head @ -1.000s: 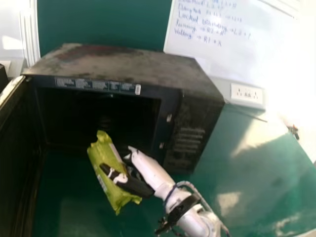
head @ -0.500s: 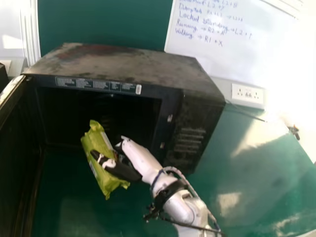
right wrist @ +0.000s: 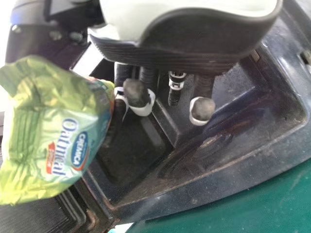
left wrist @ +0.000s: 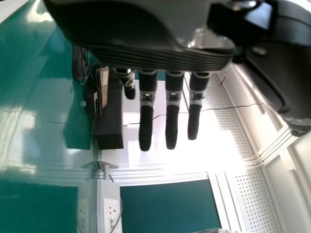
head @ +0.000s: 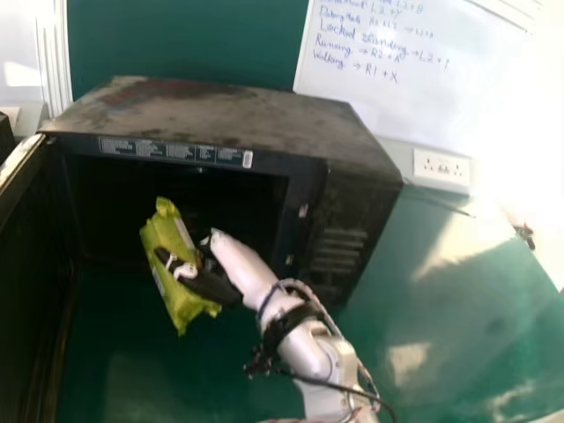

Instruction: Put biscuit inside oven

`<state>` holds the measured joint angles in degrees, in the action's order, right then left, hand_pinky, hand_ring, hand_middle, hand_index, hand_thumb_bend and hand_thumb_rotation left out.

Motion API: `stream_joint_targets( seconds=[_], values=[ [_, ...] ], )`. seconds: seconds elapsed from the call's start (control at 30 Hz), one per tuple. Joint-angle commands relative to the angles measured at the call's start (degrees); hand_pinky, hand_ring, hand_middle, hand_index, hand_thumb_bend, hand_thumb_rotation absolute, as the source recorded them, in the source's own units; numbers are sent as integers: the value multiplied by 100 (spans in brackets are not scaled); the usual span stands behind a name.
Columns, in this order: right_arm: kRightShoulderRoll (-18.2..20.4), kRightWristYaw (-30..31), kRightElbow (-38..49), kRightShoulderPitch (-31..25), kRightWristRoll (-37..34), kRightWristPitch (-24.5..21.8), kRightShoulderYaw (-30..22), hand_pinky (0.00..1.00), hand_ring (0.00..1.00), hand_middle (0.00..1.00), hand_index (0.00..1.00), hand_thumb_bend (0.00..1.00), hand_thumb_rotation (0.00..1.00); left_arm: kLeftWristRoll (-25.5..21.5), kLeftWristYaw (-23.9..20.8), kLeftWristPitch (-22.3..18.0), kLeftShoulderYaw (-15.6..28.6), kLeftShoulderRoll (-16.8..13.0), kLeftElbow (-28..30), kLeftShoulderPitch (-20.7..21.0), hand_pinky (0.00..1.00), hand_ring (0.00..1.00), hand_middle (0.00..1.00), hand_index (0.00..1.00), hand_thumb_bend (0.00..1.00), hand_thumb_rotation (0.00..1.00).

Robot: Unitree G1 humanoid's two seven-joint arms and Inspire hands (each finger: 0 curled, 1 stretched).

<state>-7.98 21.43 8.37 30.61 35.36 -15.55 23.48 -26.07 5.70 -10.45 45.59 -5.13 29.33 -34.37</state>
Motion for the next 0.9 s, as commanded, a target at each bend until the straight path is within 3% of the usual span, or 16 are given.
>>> stream_joint_targets(
  seconds=[0.0,0.27,0.4,0.57,0.7,0.8,0.87],
  values=[
    [101,-159,-182,249,46,24,33,0,0,0,0,78,0,-30,-2,-20,-51,11,42,-21,43,56,66,74,78,62],
    [320,-482,-976,812,-45,65,-27,0,0,0,0,80,0,-52,-5,-3,-60,49,90,-54,34,49,63,74,76,57],
    [420,-658,-1457,1130,-101,93,-57,0,0,0,0,81,0,-78,-5,25,-70,61,136,-76,36,51,63,74,76,56],
    [480,-866,-2170,1592,-187,224,-90,0,0,0,0,79,0,-21,-18,15,-68,65,128,-83,20,32,48,75,75,52],
    [466,-1066,-2824,2007,-113,391,-27,0,0,0,0,80,0,-60,-14,25,-71,76,142,-90,31,44,55,73,76,54],
    [470,-1177,-3287,2264,-150,558,-42,0,0,0,0,79,0,-44,28,-24,-60,62,101,-91,36,46,56,71,76,53],
    [490,-1261,-3560,2402,-185,640,-73,0,0,0,0,79,0,-41,31,-27,-54,63,96,-90,32,43,55,71,75,52]
  ],
)
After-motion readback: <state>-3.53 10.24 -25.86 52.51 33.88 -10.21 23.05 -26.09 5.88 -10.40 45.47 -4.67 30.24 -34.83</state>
